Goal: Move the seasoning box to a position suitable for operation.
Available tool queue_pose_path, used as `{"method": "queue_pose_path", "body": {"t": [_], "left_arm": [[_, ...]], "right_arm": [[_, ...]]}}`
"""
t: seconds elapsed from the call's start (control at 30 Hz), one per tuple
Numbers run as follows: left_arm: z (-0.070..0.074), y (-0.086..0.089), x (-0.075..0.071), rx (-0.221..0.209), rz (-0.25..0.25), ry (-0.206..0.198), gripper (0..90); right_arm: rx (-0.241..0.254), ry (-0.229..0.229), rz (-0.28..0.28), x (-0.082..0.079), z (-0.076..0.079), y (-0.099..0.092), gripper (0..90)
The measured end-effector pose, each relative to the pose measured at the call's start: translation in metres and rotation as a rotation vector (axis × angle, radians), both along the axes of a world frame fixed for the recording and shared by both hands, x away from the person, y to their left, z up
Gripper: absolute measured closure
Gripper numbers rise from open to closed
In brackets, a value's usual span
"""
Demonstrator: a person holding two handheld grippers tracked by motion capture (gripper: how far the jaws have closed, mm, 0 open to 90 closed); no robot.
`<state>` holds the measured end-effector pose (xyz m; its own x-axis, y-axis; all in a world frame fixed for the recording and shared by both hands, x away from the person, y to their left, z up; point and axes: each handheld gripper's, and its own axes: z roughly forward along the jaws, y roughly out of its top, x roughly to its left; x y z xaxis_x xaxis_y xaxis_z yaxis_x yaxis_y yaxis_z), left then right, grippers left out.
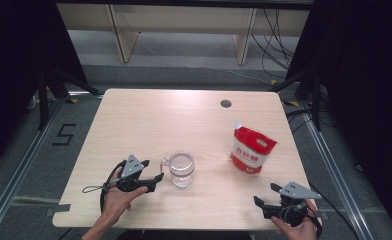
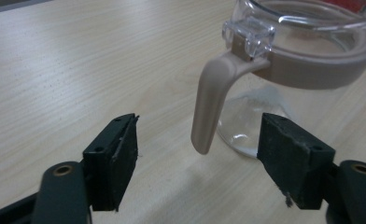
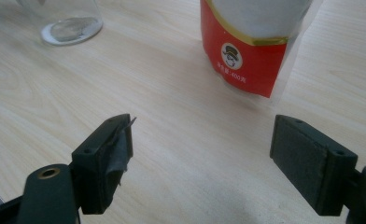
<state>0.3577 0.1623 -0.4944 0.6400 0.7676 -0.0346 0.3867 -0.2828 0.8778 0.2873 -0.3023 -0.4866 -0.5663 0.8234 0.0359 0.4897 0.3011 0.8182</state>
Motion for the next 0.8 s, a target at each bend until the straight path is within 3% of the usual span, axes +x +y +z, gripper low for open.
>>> {"method": "queue_pose_path", "body": {"t": [0.1, 0.2, 0.4, 0.43, 0.53, 0.57, 0.67, 0.73, 0.8], "left_arm": [[-0.001, -0.004, 0.006, -0.002, -0.018, -0.002, 35.0], [-0.002, -0.006, 0.01, 0.015, -0.038, -0.014, 40.3], [-0.003, -0.011, 0.014, 0.007, -0.054, -0.014, 51.0], [-0.003, -0.011, 0.015, 0.01, -0.067, -0.016, 53.1], [-0.003, -0.012, 0.016, 0.023, -0.075, -0.024, 56.8], [-0.004, -0.014, 0.016, 0.008, -0.065, -0.016, 57.5], [-0.004, -0.016, 0.017, 0.023, -0.091, -0.028, 61.2], [-0.005, -0.018, 0.017, 0.003, -0.081, -0.011, 65.2], [-0.005, -0.017, 0.018, -0.003, -0.08, -0.017, 68.0]], "right_arm": [[0.012, 0.019, -0.001, 0.0, 0.0, 0.001, 22.0], [0.014, 0.017, 0.003, 0.0, -0.001, 0.001, 22.0], [0.003, 0.016, 0.003, 0.001, -0.001, 0.001, 22.0], [0.014, 0.039, -0.015, -0.002, 0.0, 0.003, 22.0], [0.018, 0.036, -0.012, -0.001, 0.0, 0.003, 22.0], [0.021, 0.041, -0.013, -0.002, 0.0, 0.003, 21.9], [0.022, 0.039, -0.009, -0.002, 0.0, 0.003, 22.0], [0.023, 0.042, -0.005, -0.002, 0.0, 0.004, 22.0], [0.009, 0.016, 0.014, 0.0, 0.0, 0.002, 22.1]]}}
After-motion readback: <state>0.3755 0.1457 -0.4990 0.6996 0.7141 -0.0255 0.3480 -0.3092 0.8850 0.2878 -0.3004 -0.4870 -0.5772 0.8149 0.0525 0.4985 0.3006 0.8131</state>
